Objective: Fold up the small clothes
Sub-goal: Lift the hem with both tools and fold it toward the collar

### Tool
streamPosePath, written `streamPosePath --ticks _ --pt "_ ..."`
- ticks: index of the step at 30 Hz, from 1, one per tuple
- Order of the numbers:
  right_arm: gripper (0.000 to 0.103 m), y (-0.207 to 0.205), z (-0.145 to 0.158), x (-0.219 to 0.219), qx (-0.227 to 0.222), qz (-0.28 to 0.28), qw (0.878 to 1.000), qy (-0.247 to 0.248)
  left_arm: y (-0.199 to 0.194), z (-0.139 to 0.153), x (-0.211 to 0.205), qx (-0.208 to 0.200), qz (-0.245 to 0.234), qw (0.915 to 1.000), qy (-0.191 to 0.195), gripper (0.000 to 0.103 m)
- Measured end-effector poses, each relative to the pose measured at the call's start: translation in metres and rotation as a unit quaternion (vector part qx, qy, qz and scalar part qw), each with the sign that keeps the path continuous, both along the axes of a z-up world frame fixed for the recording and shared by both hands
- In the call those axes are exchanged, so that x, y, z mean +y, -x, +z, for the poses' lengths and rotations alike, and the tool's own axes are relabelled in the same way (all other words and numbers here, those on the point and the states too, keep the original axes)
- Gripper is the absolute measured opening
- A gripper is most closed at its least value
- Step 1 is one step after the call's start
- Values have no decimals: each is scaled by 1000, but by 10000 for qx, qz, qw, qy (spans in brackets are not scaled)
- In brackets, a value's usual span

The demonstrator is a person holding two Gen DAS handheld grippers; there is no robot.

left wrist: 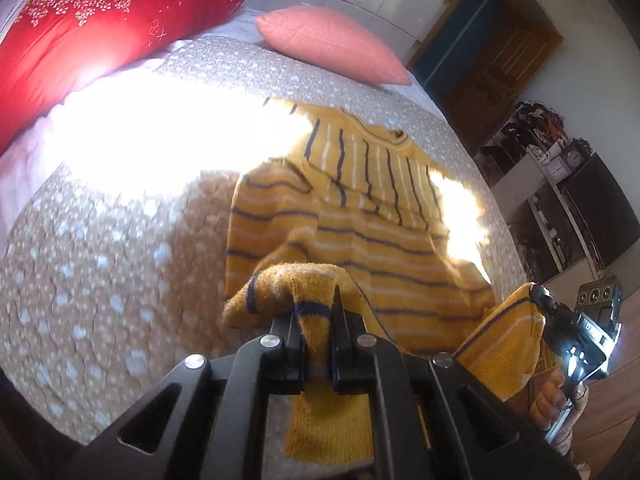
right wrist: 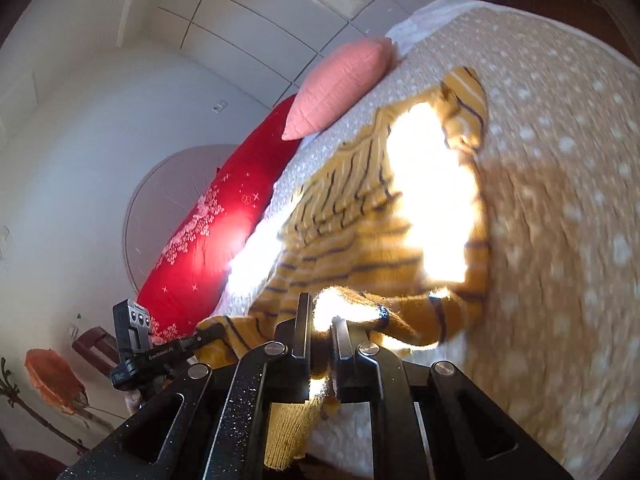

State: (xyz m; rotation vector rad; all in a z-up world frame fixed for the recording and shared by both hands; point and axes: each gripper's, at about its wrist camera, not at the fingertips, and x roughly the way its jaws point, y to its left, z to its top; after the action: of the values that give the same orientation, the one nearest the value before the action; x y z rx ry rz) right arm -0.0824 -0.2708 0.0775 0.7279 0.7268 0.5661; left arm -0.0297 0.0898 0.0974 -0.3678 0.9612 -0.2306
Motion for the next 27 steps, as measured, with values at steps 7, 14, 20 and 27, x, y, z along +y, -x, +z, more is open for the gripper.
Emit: streamPosePath --ticks 7,14,20,27 --pt "9 -136 12 -18 316 -540 9980 108 -151 15 -10 252 432 9986 -196 9" --pt "21 -225 -50 -43 1521 -1088 9823 -50 -231 -23 6 814 711 9901 893 17" --pt "65 -236 -55 -69 1300 -1441 9768 -906 -217 11 25 75 617 9869 1486 70" --pt "82 -235 -21 -69 1107 -1716 9788 -175 -186 45 42 -324 863 9948 428 73"
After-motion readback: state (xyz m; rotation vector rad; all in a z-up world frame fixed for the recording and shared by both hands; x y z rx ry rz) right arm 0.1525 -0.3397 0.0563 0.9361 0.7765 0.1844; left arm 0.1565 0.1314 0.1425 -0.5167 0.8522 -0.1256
